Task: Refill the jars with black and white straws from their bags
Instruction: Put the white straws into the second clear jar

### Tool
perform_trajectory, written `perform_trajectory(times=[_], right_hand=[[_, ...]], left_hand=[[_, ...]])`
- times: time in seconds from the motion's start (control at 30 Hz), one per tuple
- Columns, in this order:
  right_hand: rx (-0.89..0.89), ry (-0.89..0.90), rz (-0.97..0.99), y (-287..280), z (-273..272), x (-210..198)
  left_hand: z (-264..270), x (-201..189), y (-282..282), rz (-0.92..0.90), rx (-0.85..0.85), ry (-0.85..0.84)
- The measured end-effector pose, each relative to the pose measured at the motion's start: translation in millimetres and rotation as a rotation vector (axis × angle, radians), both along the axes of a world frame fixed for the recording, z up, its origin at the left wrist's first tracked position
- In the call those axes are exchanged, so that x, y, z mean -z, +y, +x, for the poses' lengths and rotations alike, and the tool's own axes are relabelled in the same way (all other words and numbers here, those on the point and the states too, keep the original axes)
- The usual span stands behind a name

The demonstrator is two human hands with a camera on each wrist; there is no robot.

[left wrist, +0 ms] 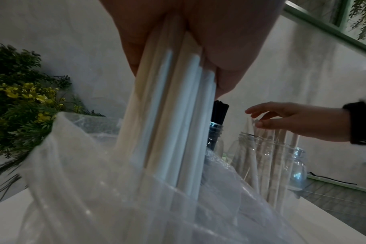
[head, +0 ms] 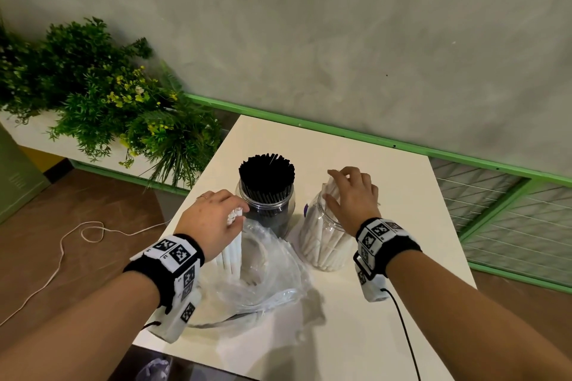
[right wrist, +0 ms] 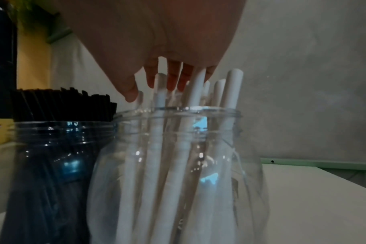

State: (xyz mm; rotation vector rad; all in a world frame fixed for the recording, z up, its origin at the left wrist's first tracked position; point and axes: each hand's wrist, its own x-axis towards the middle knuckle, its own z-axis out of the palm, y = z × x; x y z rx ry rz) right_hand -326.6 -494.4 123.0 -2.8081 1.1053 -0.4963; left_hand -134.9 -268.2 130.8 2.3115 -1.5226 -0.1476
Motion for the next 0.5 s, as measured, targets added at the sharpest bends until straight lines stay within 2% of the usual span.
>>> perform_trajectory(times=[0.13,0.3,0.5], right_hand=[[0.017,0.019,-0.052,-2.3,3.0,3.7],[0.026,-0.109,-0.025,-3.7,-7.2,14.6],[-0.130,-0.083,-0.141,3.1,-12.8,19.9]], left_hand=[[-0.7,0.1,-0.4,0.010,0.000,-0.006],[-1.3,3.9,-1.1,-0.006,-0.002,0.008],[-0.9,4.5,-0.4,-0.011,0.009,0.007]])
